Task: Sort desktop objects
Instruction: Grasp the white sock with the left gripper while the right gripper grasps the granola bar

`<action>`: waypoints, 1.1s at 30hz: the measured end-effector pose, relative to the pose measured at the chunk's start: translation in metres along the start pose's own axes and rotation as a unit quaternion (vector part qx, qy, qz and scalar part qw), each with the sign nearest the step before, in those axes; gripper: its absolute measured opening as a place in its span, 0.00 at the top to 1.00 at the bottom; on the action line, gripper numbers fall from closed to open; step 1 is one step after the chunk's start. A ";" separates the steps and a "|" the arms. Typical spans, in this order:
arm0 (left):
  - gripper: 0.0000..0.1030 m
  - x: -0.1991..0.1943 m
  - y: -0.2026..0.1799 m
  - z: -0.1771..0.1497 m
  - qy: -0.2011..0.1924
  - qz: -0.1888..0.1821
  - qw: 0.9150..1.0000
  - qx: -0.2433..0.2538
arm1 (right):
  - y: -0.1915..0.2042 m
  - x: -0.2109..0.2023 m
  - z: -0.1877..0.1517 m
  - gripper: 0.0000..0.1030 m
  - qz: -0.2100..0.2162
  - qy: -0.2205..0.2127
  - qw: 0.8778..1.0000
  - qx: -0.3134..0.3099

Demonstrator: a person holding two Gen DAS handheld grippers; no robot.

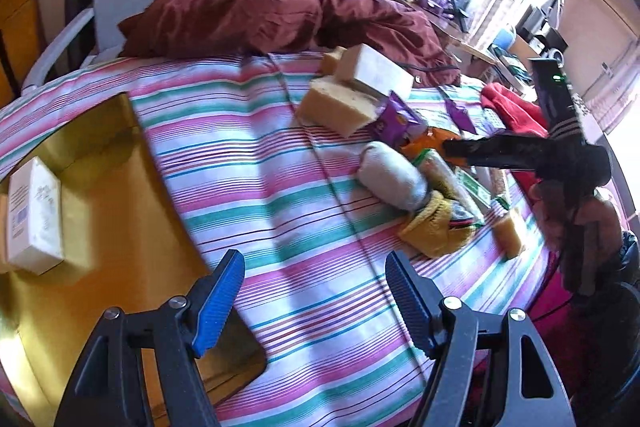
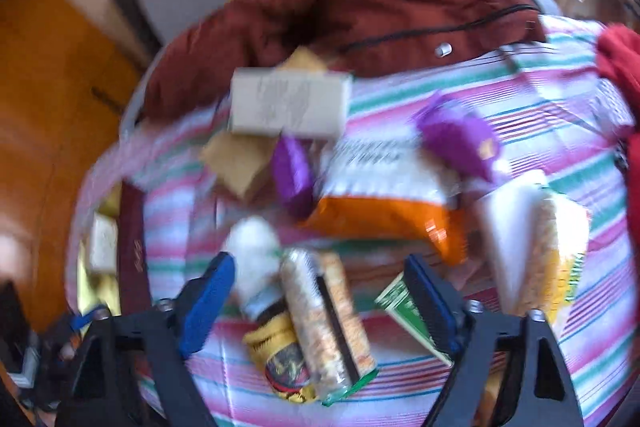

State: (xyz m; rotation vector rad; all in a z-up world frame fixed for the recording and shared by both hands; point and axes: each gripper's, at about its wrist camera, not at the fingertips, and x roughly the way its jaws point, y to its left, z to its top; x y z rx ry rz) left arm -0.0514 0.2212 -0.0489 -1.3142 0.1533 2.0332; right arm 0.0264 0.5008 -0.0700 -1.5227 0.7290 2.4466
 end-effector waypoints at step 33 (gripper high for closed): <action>0.31 0.137 -0.043 0.073 0.108 -0.092 0.981 -0.133 | 0.008 -0.025 0.001 0.82 -0.052 -0.064 0.995 -0.052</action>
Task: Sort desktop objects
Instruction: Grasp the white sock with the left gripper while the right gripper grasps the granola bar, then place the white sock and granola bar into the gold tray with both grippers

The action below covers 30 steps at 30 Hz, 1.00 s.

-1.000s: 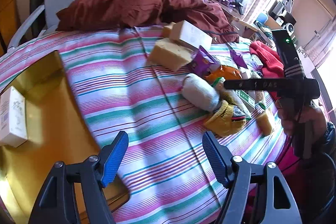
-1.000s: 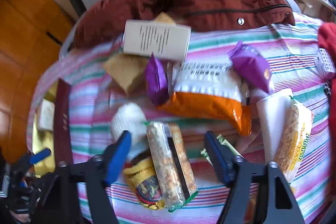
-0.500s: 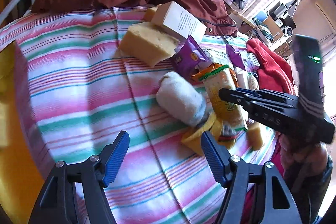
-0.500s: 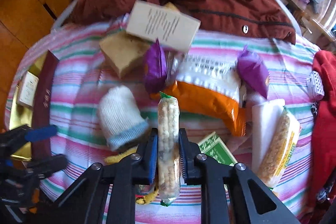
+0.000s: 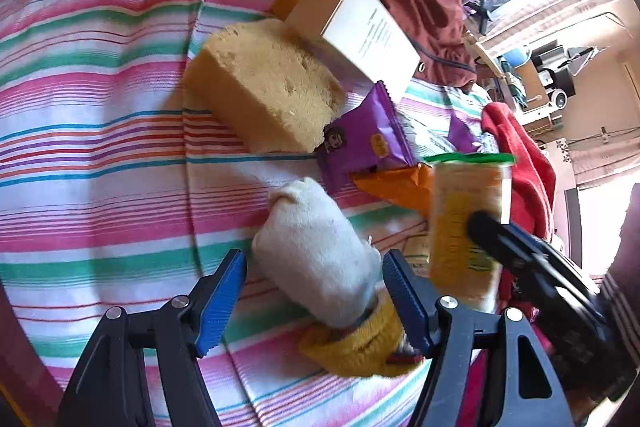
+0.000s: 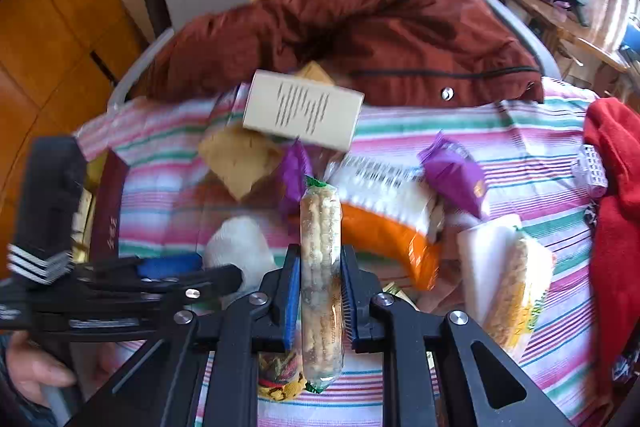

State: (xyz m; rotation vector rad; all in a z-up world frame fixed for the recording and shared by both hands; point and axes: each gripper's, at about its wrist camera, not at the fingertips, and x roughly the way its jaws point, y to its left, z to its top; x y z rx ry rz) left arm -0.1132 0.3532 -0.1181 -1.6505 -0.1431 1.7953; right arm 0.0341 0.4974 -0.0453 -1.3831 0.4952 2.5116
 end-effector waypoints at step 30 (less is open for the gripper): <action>0.44 -0.091 0.003 -0.052 -0.149 0.078 0.980 0.111 | 0.034 -0.030 0.000 0.82 0.065 -0.090 0.991 -0.070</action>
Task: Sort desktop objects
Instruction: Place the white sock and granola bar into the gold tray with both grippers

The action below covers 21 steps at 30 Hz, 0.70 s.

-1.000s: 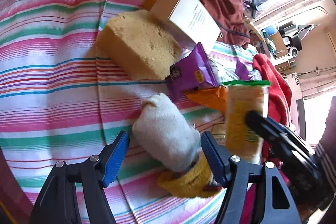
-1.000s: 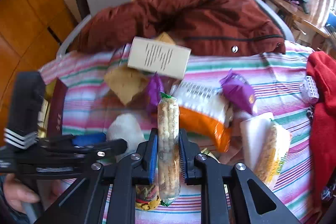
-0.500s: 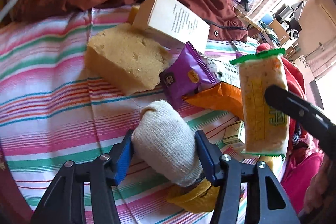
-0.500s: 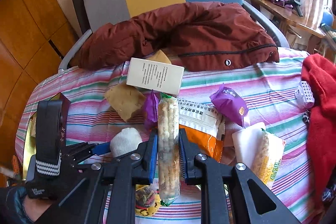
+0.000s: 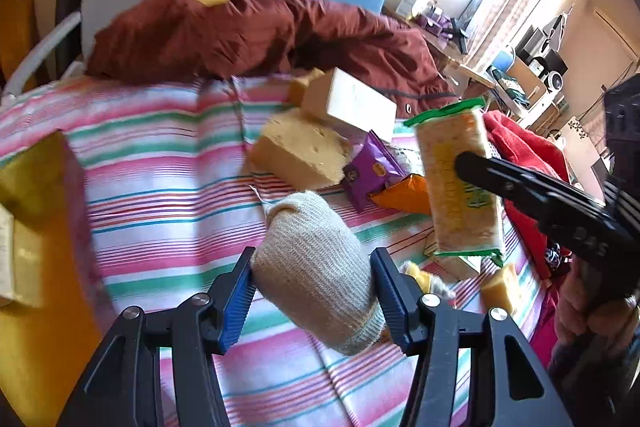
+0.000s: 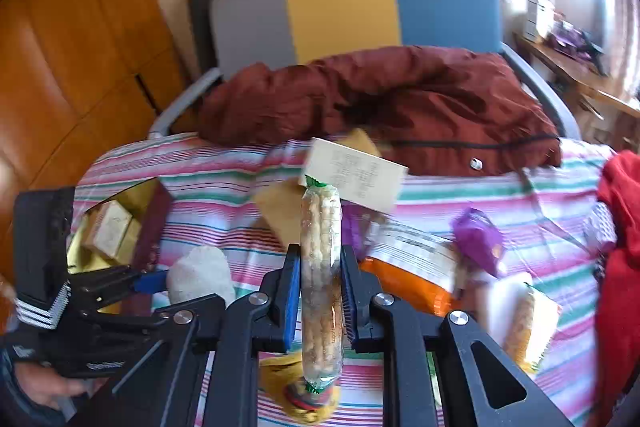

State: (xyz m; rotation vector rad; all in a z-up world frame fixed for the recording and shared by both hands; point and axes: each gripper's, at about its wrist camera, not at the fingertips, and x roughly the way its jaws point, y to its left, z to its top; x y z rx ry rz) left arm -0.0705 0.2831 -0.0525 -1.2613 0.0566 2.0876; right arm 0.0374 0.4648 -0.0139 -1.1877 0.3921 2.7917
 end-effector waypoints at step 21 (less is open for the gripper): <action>0.44 -0.148 0.202 -0.083 -0.050 0.178 0.978 -0.096 | 0.198 0.038 0.004 0.82 0.166 0.092 0.976 -0.106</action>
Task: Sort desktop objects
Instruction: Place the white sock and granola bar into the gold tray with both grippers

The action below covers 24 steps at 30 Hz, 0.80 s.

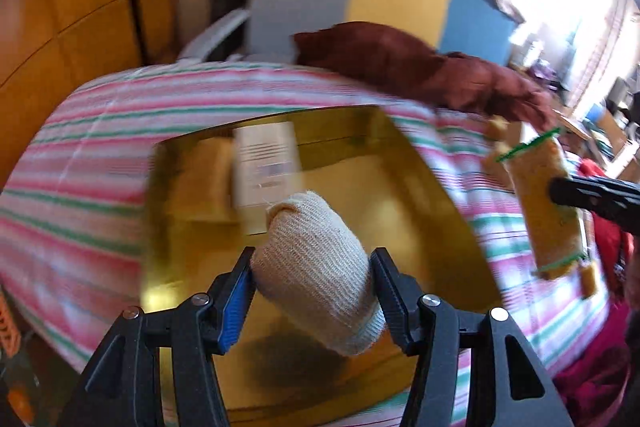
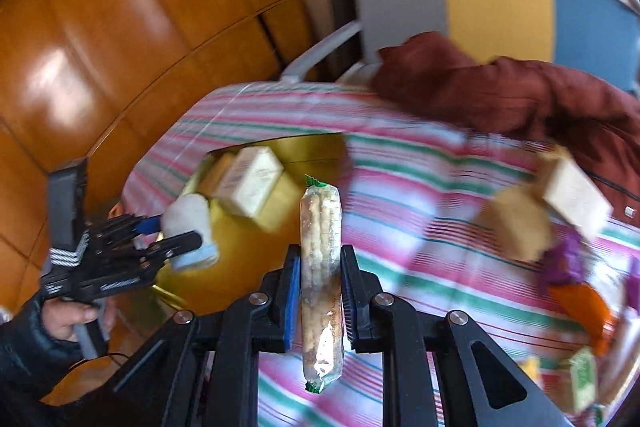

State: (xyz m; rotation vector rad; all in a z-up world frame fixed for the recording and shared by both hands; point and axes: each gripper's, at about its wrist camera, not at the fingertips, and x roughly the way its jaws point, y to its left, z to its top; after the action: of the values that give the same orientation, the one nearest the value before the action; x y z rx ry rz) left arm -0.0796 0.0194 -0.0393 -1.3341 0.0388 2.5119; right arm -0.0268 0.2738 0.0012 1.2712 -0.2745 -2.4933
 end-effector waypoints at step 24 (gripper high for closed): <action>0.38 -0.028 0.064 -0.024 -0.050 0.046 0.992 -0.105 | 0.101 0.082 -0.005 0.44 0.017 0.058 0.998 -0.032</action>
State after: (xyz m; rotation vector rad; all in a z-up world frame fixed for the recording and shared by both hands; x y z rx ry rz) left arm -0.0626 -0.0522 -0.0376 -1.3082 -0.1938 2.7197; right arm -0.0479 0.1493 -0.0314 1.3675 -0.1839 -2.3693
